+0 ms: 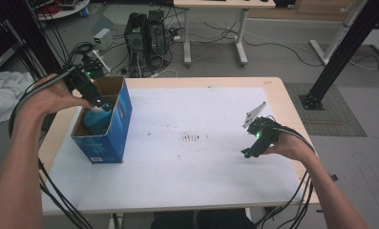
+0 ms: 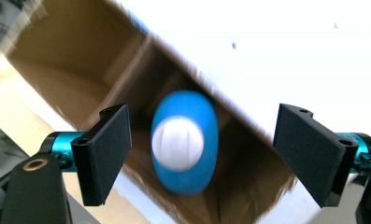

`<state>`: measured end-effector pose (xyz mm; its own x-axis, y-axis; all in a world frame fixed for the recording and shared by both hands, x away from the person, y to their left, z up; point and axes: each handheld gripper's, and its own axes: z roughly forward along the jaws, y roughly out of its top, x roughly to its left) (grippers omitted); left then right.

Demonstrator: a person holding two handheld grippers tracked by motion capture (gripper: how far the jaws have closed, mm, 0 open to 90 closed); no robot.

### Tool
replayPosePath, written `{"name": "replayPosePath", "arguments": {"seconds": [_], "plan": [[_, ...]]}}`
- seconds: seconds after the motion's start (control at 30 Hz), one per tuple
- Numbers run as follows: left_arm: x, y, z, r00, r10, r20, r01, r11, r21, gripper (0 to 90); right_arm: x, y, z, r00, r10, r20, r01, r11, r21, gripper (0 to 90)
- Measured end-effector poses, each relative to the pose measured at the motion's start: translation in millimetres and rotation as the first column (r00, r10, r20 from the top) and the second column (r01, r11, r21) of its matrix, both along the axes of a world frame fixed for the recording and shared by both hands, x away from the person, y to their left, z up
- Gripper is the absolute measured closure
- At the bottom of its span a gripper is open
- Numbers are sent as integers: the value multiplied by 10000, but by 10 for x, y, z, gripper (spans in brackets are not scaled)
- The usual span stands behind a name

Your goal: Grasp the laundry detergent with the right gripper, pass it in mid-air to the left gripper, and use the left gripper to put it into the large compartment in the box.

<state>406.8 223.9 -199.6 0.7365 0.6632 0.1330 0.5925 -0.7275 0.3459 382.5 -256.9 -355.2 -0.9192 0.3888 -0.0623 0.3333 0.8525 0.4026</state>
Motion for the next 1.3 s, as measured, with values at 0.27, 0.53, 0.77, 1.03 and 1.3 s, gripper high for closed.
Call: {"name": "replayPosePath", "arguments": {"seconds": [0.27, 0.53, 0.77, 1.03, 1.3], "plan": [[-71, -631, 2, 9685, -2485, -139, 2488, 9682, 256, 172, -9, -8, 1, 9999, -155, -8, 155, 9999, -53, 125], [-70, -1156, -183, 9220, -3846, -442, 3864, 9212, 456, 172, -20, -1, 10, 9998, -181, 9, 181, 9998, -92, 125], [-10, -1544, -465, 8902, -4488, -780, 4536, 8890, 619, 172, 4, 23, 59, 9998, -136, 147, 138, 9999, -97, 125], [21, -1797, -854, 8830, -4586, -999, 4662, 8815, 744, 172, 13, 59, 121, 9992, -228, 334, 228, 9997, -2, 125], [-11, -1845, -1131, 8912, -4396, -1117, 4508, 8857, 1112, 172, 25, 48, 118, 9992, -298, 249, 300, 9995, -76, 125]]}}
